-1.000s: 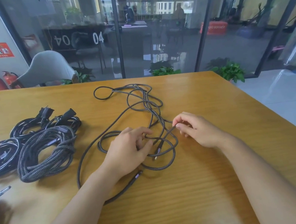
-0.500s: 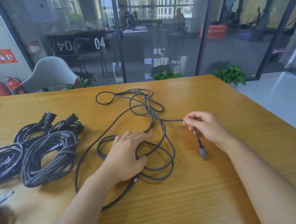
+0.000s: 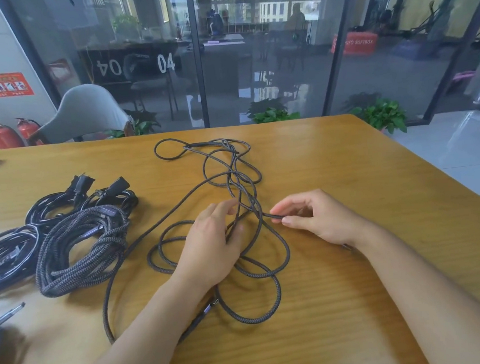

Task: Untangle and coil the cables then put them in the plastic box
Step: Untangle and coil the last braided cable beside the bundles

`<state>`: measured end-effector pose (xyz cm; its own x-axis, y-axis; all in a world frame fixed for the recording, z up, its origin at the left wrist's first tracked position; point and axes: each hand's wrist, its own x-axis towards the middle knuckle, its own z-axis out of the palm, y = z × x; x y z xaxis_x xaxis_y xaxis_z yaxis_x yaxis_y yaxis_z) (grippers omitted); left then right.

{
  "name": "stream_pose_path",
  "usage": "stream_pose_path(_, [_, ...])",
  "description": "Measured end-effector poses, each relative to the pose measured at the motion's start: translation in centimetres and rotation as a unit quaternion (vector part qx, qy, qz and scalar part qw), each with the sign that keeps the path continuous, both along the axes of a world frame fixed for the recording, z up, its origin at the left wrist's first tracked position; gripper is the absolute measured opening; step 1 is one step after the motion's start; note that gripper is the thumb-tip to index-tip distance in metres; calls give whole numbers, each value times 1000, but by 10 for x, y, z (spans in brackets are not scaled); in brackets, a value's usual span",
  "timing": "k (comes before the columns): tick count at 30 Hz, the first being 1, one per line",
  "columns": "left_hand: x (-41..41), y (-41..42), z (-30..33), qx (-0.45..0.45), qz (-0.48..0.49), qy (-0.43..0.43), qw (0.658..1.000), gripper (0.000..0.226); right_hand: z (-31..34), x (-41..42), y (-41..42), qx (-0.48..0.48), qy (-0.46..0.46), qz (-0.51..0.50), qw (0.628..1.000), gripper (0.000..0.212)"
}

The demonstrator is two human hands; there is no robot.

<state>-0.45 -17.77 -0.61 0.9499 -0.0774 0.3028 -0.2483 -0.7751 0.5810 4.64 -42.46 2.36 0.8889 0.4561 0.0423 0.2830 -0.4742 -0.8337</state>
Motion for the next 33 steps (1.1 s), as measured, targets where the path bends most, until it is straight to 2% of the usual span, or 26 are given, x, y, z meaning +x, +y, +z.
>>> stream_pose_path(3, [1, 2, -2, -17, -9, 21, 1000, 57, 2, -3, 3, 42, 22, 24, 999, 20])
stream_pose_path(6, [1, 2, -2, -1, -19, 20, 1000, 49, 2, -6, 5, 52, 25, 43, 997, 23])
stream_pose_path(8, [1, 2, -2, -2, -23, 8, 1000, 39, 3, -8, 9, 25, 5, 40, 999, 37])
stream_pose_path(11, [0, 1, -2, 12, -31, -1, 999, 21, 3, -13, 23, -72, -23, 70, 995, 67])
stream_pose_path(13, [1, 0, -3, 44, -25, 0, 999, 25, 2, -13, 33, -81, -20, 95, 992, 74])
stream_pose_path(15, [2, 0, -3, 56, -16, 9, 998, 38, 2, -12, 36, -36, -7, 84, 996, 71])
stream_pose_path(21, [-1, 1, -4, -17, -35, -7, 999, 65, 6, -14, 31, 72, 22, 83, 994, 51])
stream_pose_path(23, [-1, 0, -4, 16, -44, -1, 999, 73, 7, -16, 30, 82, 23, 85, 993, 37])
stream_pose_path(26, [-1, -2, -3, 50, -30, 10, 998, 67, 2, -18, 30, 52, -37, 85, 994, 4])
stream_pose_path(29, [-2, -1, -2, 58, -11, 5, 998, 59, -3, -17, 31, 27, -56, 84, 995, 15])
stream_pose_path(33, [-3, -1, 0, 95, -29, 10, 995, 48, 0, -15, 31, 23, -50, 88, 995, 17])
